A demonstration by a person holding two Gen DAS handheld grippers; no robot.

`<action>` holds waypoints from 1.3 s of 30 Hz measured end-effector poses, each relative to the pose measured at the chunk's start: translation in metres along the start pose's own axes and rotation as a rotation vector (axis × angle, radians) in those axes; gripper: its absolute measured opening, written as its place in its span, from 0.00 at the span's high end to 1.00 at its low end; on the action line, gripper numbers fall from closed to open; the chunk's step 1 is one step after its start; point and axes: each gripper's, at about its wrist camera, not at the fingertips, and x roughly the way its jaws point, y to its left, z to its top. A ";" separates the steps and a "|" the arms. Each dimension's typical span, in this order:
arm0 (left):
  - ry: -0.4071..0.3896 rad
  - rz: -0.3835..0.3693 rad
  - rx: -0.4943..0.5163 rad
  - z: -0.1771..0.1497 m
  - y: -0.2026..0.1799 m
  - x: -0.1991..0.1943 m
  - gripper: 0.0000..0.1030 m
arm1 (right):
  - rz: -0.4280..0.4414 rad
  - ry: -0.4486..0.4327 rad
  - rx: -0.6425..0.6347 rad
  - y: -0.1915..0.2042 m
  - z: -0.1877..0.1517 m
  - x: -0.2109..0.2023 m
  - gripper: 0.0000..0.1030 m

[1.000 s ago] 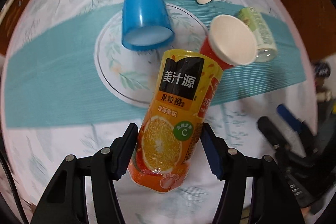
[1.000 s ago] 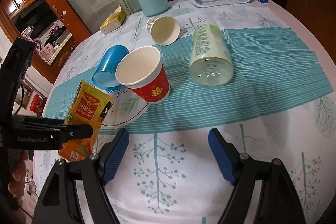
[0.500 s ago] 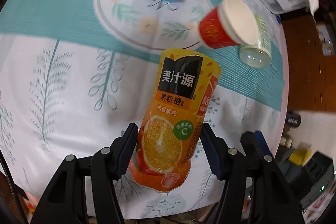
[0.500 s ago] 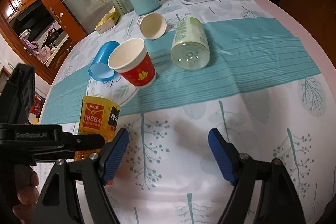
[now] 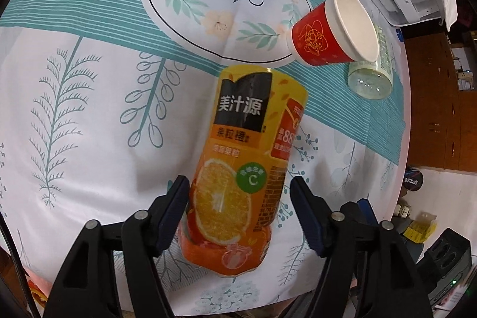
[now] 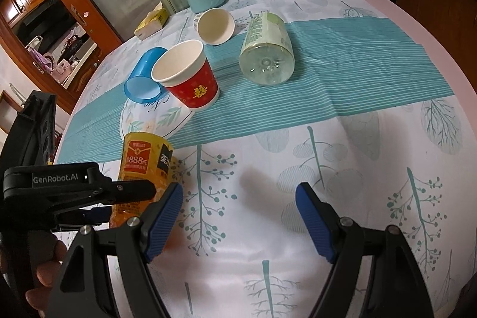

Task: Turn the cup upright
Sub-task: 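Lift the bottle with the left tool, set it down nearer, open, then reach the right tool to the lying bottle and grasp its body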

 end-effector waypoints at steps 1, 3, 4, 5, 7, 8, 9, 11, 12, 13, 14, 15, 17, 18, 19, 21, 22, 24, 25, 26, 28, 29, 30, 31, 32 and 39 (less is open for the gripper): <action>-0.001 0.002 -0.004 0.000 -0.001 0.003 0.30 | 0.000 -0.001 0.000 0.000 0.000 0.000 0.24; 0.004 0.002 -0.002 0.000 -0.002 0.005 0.28 | 0.000 -0.003 -0.001 0.001 0.000 -0.001 0.24; 0.007 0.002 0.000 0.000 -0.003 0.005 0.28 | 0.000 -0.004 -0.001 0.001 -0.001 -0.002 0.24; 0.012 0.006 0.006 -0.001 -0.003 0.005 0.28 | 0.000 -0.004 -0.001 0.001 -0.001 -0.002 0.24; 0.012 0.007 0.019 -0.001 -0.005 0.003 0.28 | 0.002 -0.002 0.001 0.001 0.000 -0.001 0.24; 0.007 0.009 0.028 -0.002 -0.006 0.001 0.28 | 0.006 -0.001 0.003 0.002 -0.001 -0.001 0.24; 0.002 0.015 0.040 -0.002 -0.007 -0.002 0.28 | 0.007 0.001 0.002 0.002 -0.001 0.000 0.24; -0.007 0.025 0.062 -0.003 -0.008 -0.006 0.28 | 0.006 0.005 -0.005 0.005 -0.002 0.000 0.24; -0.013 0.030 0.071 -0.004 -0.009 -0.009 0.28 | 0.009 0.005 -0.007 0.006 -0.002 -0.001 0.24; -0.019 0.035 0.081 -0.004 -0.009 -0.012 0.28 | 0.010 0.004 -0.010 0.007 -0.002 -0.001 0.24; -0.026 0.038 0.090 -0.005 -0.010 -0.015 0.28 | 0.008 0.003 -0.016 0.008 -0.003 -0.002 0.24; -0.033 0.041 0.098 -0.006 -0.010 -0.018 0.28 | 0.007 0.001 -0.020 0.009 -0.004 -0.003 0.24; -0.051 0.050 0.118 -0.008 -0.009 -0.025 0.27 | 0.009 -0.003 -0.027 0.012 -0.004 -0.006 0.24; -0.060 0.056 0.132 -0.010 -0.008 -0.028 0.27 | 0.010 -0.006 -0.030 0.012 -0.005 -0.008 0.24; -0.069 0.064 0.146 -0.012 -0.008 -0.032 0.27 | 0.012 -0.009 -0.033 0.013 -0.005 -0.010 0.24; -0.086 0.079 0.178 -0.016 -0.007 -0.039 0.24 | 0.013 -0.014 -0.036 0.014 -0.006 -0.013 0.24; -0.094 0.084 0.192 -0.018 -0.007 -0.042 0.24 | 0.013 -0.016 -0.039 0.015 -0.007 -0.015 0.24; -0.122 0.103 0.238 -0.024 -0.009 -0.051 0.23 | 0.015 -0.021 -0.043 0.017 -0.008 -0.018 0.24; -0.132 0.109 0.256 -0.026 -0.009 -0.054 0.23 | 0.015 -0.023 -0.045 0.018 -0.009 -0.021 0.24; -0.145 0.116 0.281 -0.029 -0.009 -0.059 0.22 | 0.015 -0.025 -0.047 0.019 -0.010 -0.022 0.24; -0.179 0.139 0.336 -0.037 -0.012 -0.067 0.22 | 0.018 -0.029 -0.056 0.021 -0.012 -0.026 0.24; -0.203 0.149 0.373 -0.042 -0.013 -0.072 0.21 | 0.018 -0.030 -0.061 0.023 -0.013 -0.028 0.24; -0.222 0.157 0.404 -0.046 -0.016 -0.076 0.19 | 0.020 -0.033 -0.068 0.025 -0.014 -0.030 0.24; -0.238 0.164 0.430 -0.051 -0.017 -0.078 0.18 | 0.023 -0.035 -0.074 0.027 -0.015 -0.032 0.24; -0.254 0.165 0.456 -0.055 -0.017 -0.082 0.18 | 0.024 -0.036 -0.080 0.029 -0.015 -0.034 0.24; -0.338 0.159 0.535 -0.080 -0.011 -0.100 0.17 | 0.060 -0.067 -0.119 0.042 -0.019 -0.056 0.24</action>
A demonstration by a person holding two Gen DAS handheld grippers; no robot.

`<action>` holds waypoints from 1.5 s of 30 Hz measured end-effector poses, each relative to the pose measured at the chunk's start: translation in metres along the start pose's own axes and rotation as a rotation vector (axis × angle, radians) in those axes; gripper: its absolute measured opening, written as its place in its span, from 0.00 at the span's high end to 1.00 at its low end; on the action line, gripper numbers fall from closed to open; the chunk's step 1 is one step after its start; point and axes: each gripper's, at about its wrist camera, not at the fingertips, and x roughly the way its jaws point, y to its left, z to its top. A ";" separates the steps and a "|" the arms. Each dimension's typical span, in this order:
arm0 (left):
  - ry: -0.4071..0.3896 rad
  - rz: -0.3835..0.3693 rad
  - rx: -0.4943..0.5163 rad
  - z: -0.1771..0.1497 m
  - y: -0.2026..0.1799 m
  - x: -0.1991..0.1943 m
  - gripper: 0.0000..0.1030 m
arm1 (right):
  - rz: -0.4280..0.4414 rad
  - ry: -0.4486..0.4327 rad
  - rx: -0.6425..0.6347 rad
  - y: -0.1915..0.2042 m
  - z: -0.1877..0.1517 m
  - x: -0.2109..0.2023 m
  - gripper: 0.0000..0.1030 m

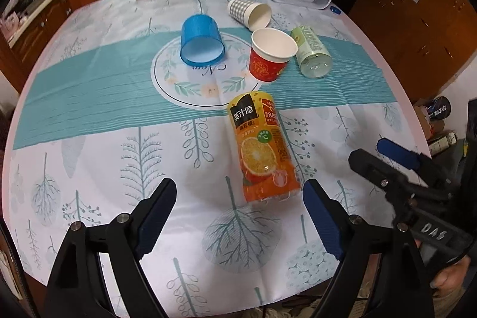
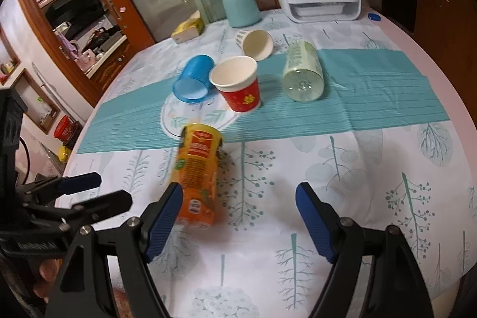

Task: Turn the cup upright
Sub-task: 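Reach the right tool to the lying bottle and grasp its body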

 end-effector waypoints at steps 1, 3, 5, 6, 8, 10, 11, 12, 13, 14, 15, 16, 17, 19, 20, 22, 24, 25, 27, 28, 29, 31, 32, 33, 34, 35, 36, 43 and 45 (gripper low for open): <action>-0.012 0.001 0.004 -0.002 0.001 -0.003 0.17 | 0.005 -0.001 -0.002 0.001 0.000 -0.002 0.24; -0.034 0.013 0.009 -0.006 0.002 -0.005 0.16 | 0.026 -0.007 -0.011 0.006 0.000 -0.006 0.23; -0.049 0.015 0.007 -0.010 0.003 -0.007 0.13 | 0.042 -0.007 -0.021 0.010 0.000 -0.009 0.18; -0.051 0.008 0.004 -0.012 0.005 -0.006 0.12 | 0.046 -0.005 -0.024 0.012 0.000 -0.009 0.16; -0.050 -0.011 -0.004 -0.014 0.008 -0.002 0.11 | 0.051 -0.007 -0.029 0.014 0.000 -0.009 0.14; -0.045 -0.019 -0.019 -0.016 0.013 0.003 0.11 | 0.053 -0.002 -0.030 0.015 -0.001 -0.007 0.14; -0.045 -0.017 -0.027 -0.017 0.016 0.005 0.11 | 0.060 0.008 -0.030 0.016 -0.001 -0.004 0.14; -0.048 -0.015 -0.030 -0.017 0.017 0.007 0.11 | 0.066 0.015 -0.029 0.016 -0.001 -0.002 0.14; -0.052 -0.013 -0.030 -0.018 0.018 0.009 0.11 | 0.068 0.019 -0.029 0.017 0.000 0.000 0.14; -0.058 -0.009 -0.030 -0.019 0.020 0.011 0.11 | 0.069 0.028 -0.029 0.018 0.000 0.003 0.14; -0.062 -0.004 -0.029 -0.020 0.022 0.013 0.11 | 0.069 0.034 -0.029 0.018 0.000 0.006 0.14; -0.064 -0.001 -0.028 -0.020 0.023 0.015 0.11 | 0.070 0.038 -0.028 0.018 0.000 0.008 0.14; -0.065 0.006 -0.031 -0.021 0.025 0.018 0.11 | 0.071 0.048 -0.028 0.019 0.001 0.012 0.14; -0.061 0.011 -0.040 -0.022 0.029 0.024 0.11 | 0.069 0.064 -0.031 0.019 0.001 0.018 0.14; -0.056 0.010 -0.043 -0.021 0.031 0.026 0.11 | 0.069 0.076 -0.031 0.020 0.001 0.023 0.14; -0.041 0.003 -0.059 -0.021 0.037 0.034 0.11 | 0.078 0.098 -0.026 0.019 0.002 0.031 0.14; -0.034 -0.001 -0.072 -0.020 0.041 0.039 0.11 | 0.090 0.126 -0.017 0.019 0.003 0.040 0.14; -0.033 0.000 -0.077 -0.020 0.044 0.041 0.11 | 0.092 0.138 -0.014 0.019 0.003 0.045 0.14; -0.033 -0.002 -0.086 -0.019 0.048 0.044 0.11 | 0.083 0.160 -0.013 0.019 0.005 0.054 0.14; -0.031 -0.006 -0.091 -0.018 0.050 0.046 0.11 | 0.086 0.170 -0.011 0.020 0.006 0.059 0.14; -0.031 -0.008 -0.095 -0.018 0.051 0.047 0.11 | 0.091 0.178 -0.008 0.020 0.007 0.062 0.14; -0.029 -0.017 -0.110 -0.016 0.055 0.050 0.11 | 0.106 0.191 0.000 0.021 0.009 0.068 0.14; -0.027 -0.022 -0.114 -0.015 0.057 0.052 0.11 | 0.115 0.201 0.005 0.021 0.010 0.072 0.14; -0.028 -0.021 -0.118 -0.014 0.058 0.053 0.11 | 0.122 0.209 0.006 0.022 0.011 0.076 0.14; -0.028 -0.021 -0.121 -0.013 0.059 0.054 0.11 | 0.123 0.217 0.004 0.023 0.012 0.079 0.14; -0.030 -0.022 -0.125 -0.012 0.061 0.055 0.11 | 0.123 0.223 0.003 0.024 0.012 0.082 0.14; -0.029 -0.017 -0.127 -0.011 0.061 0.056 0.11 | 0.125 0.229 0.003 0.024 0.013 0.085 0.14; -0.028 -0.016 -0.138 -0.005 0.066 0.062 0.11 | 0.137 0.288 0.007 0.025 0.019 0.107 0.23; -0.029 -0.015 -0.137 -0.004 0.067 0.064 0.11 | 0.163 0.310 0.018 0.025 0.021 0.112 0.25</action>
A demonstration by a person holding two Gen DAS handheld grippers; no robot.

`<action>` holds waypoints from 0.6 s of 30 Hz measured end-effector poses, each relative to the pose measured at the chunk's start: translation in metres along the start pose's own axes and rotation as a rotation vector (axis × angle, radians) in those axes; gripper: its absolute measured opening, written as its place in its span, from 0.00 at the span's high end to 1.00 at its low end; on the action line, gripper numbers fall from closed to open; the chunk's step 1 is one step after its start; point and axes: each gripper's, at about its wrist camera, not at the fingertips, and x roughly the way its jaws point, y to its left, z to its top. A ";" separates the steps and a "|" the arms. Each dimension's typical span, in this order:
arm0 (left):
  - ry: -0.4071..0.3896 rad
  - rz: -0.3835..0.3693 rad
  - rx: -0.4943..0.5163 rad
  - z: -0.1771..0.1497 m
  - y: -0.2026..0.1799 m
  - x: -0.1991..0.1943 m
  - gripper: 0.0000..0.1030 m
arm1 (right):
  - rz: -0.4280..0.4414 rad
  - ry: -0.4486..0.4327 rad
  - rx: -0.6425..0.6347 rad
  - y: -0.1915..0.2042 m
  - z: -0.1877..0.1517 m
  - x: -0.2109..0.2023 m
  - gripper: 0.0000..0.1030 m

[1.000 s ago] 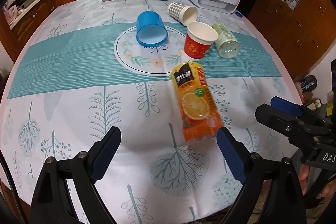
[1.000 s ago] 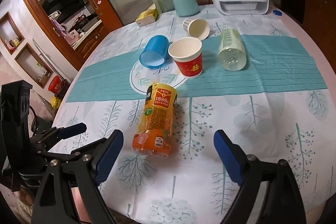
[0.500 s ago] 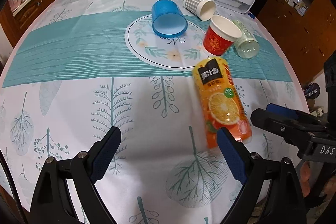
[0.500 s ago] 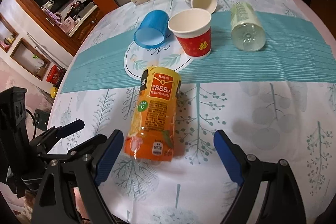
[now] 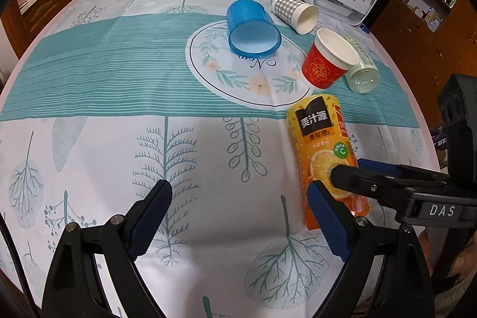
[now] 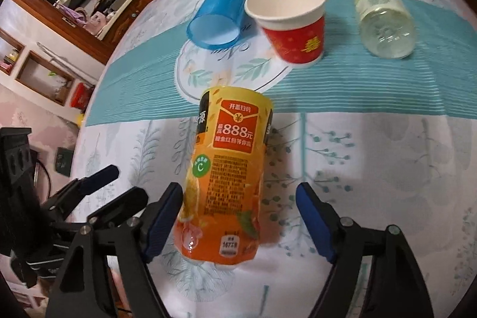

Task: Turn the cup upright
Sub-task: 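Reach the right tool to the lying bottle and grasp its body, then lift the bottle with the right tool and rotate it upright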

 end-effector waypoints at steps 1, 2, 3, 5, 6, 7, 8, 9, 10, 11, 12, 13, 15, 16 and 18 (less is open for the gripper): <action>0.001 0.001 -0.003 0.000 0.000 0.000 0.11 | 0.014 0.015 0.007 0.000 0.002 0.003 0.26; 0.003 0.000 -0.005 0.001 0.001 0.001 0.11 | 0.020 0.021 0.008 0.000 0.003 0.004 0.28; 0.006 -0.002 -0.006 0.001 0.002 0.002 0.11 | 0.030 0.028 0.006 0.001 0.004 0.006 0.30; 0.008 0.001 -0.009 0.002 0.003 0.003 0.11 | 0.045 0.045 -0.001 0.002 0.007 0.008 0.37; 0.010 0.000 -0.009 0.002 0.003 0.004 0.11 | 0.048 0.052 -0.002 0.004 0.008 0.010 0.39; 0.012 0.000 -0.011 0.002 0.004 0.005 0.11 | 0.049 0.064 -0.006 0.005 0.009 0.011 0.40; 0.014 0.001 -0.014 0.002 0.005 0.006 0.11 | 0.049 0.067 -0.009 0.006 0.010 0.012 0.40; 0.016 0.000 -0.017 0.003 0.006 0.006 0.11 | 0.048 0.072 -0.011 0.006 0.011 0.013 0.40; 0.018 -0.002 -0.019 0.003 0.007 0.007 0.11 | 0.050 0.077 -0.010 0.007 0.012 0.013 0.40; 0.020 -0.001 -0.024 0.003 0.008 0.008 0.11 | 0.056 0.085 -0.007 0.006 0.014 0.014 0.40; 0.020 -0.001 -0.026 0.004 0.009 0.008 0.11 | 0.062 0.092 -0.001 0.006 0.015 0.015 0.40; 0.021 -0.001 -0.028 0.004 0.010 0.008 0.11 | 0.072 0.101 0.009 0.004 0.017 0.016 0.40; 0.024 0.000 -0.033 0.004 0.012 0.009 0.11 | 0.087 0.119 0.024 0.001 0.019 0.018 0.40; 0.025 0.000 -0.034 0.005 0.012 0.010 0.11 | 0.096 0.132 0.034 -0.001 0.020 0.019 0.40; 0.029 -0.001 -0.036 0.006 0.012 0.011 0.11 | 0.120 0.165 0.062 -0.005 0.023 0.024 0.40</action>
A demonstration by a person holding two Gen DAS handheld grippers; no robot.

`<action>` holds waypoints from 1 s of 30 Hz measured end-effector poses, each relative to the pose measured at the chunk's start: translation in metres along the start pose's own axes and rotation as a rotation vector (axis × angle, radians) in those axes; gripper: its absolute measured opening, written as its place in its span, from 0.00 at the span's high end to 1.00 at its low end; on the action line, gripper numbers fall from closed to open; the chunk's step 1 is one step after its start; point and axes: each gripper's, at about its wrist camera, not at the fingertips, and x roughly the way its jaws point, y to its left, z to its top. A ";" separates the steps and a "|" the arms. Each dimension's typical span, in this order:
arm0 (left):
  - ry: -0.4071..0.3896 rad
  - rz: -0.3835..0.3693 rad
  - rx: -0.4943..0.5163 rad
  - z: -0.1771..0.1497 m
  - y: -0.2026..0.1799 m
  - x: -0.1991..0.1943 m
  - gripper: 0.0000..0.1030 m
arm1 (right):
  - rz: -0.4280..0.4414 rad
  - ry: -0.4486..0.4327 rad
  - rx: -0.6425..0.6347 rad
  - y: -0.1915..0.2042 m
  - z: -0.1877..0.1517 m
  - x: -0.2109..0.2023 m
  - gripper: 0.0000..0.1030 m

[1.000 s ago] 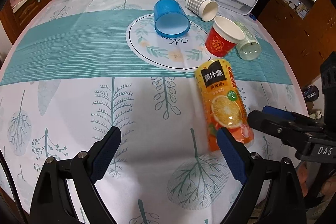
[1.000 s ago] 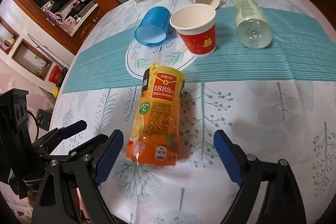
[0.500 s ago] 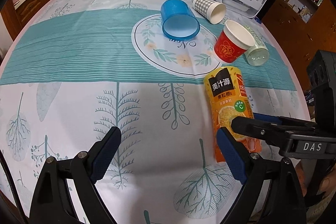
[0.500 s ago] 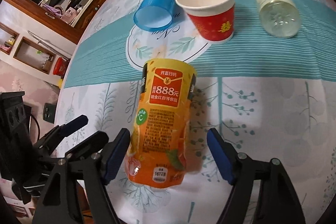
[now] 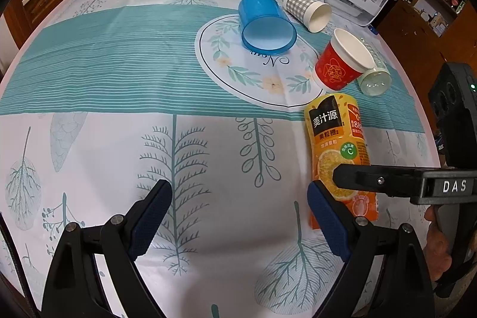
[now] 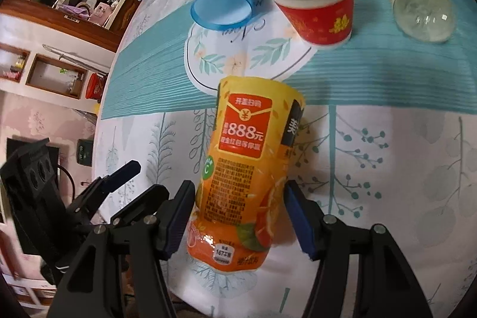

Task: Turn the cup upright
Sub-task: 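Lift the bottle with the right tool and rotate it upright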

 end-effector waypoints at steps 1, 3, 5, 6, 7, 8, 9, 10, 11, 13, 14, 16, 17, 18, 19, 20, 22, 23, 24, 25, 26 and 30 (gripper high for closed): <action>-0.001 -0.001 -0.001 0.000 0.000 0.000 0.11 | 0.006 0.008 0.007 -0.001 0.001 0.001 0.40; -0.002 -0.002 0.000 0.001 0.000 0.000 0.11 | 0.005 0.017 0.023 -0.002 0.004 0.004 0.40; -0.004 0.000 0.003 0.002 -0.001 0.000 0.11 | -0.003 0.016 0.025 -0.001 0.006 0.004 0.39; -0.004 0.001 0.005 0.002 -0.002 0.000 0.11 | -0.005 0.017 0.027 -0.001 0.007 0.004 0.39; -0.004 0.002 0.005 0.002 -0.002 0.000 0.11 | -0.004 0.017 0.032 -0.002 0.008 0.004 0.39; -0.004 0.001 0.003 0.002 -0.002 0.000 0.11 | -0.003 0.016 0.035 -0.002 0.009 0.003 0.39; -0.003 0.001 0.002 0.002 -0.002 0.000 0.11 | -0.002 0.014 0.039 -0.003 0.009 0.003 0.39; -0.002 -0.001 0.003 0.002 -0.002 0.000 0.11 | 0.000 0.015 0.046 -0.003 0.010 0.003 0.39; -0.004 0.001 0.004 0.002 -0.002 0.000 0.11 | 0.005 0.016 0.053 -0.004 0.010 0.003 0.39; -0.002 0.000 0.003 0.003 -0.002 0.000 0.11 | 0.009 0.008 0.059 -0.006 0.011 0.001 0.39; 0.000 -0.002 0.003 0.003 -0.003 0.000 0.11 | 0.012 0.003 0.061 -0.007 0.011 -0.001 0.39; 0.000 -0.003 0.003 0.003 -0.003 0.001 0.11 | 0.010 -0.013 0.064 -0.008 0.012 -0.003 0.38; 0.000 -0.003 0.005 0.004 -0.004 0.002 0.11 | 0.014 -0.021 0.064 -0.009 0.012 -0.004 0.37; 0.000 -0.002 0.007 0.004 -0.004 0.002 0.11 | 0.014 -0.023 0.064 -0.009 0.013 -0.005 0.37; 0.000 -0.001 0.008 0.004 -0.005 0.002 0.11 | 0.014 -0.026 0.067 -0.010 0.014 -0.005 0.37; 0.001 -0.001 0.009 0.004 -0.005 0.003 0.11 | 0.016 -0.027 0.071 -0.011 0.014 -0.005 0.37; 0.002 0.000 0.010 0.005 -0.005 0.003 0.11 | 0.042 -0.017 0.100 -0.015 0.015 -0.001 0.37; 0.002 0.000 0.010 0.005 -0.006 0.003 0.11 | 0.051 -0.014 0.106 -0.017 0.016 0.000 0.37; 0.001 0.000 0.010 0.005 -0.006 0.003 0.11 | 0.059 -0.011 0.111 -0.018 0.016 0.001 0.37; 0.000 0.001 0.011 0.005 -0.006 0.003 0.11 | 0.066 -0.013 0.116 -0.019 0.016 0.002 0.37; -0.001 0.003 0.011 0.005 -0.007 0.003 0.11 | 0.066 -0.016 0.115 -0.019 0.017 0.002 0.38; -0.007 0.006 0.021 0.005 -0.009 0.001 0.11 | 0.056 -0.094 0.047 -0.010 0.014 -0.013 0.41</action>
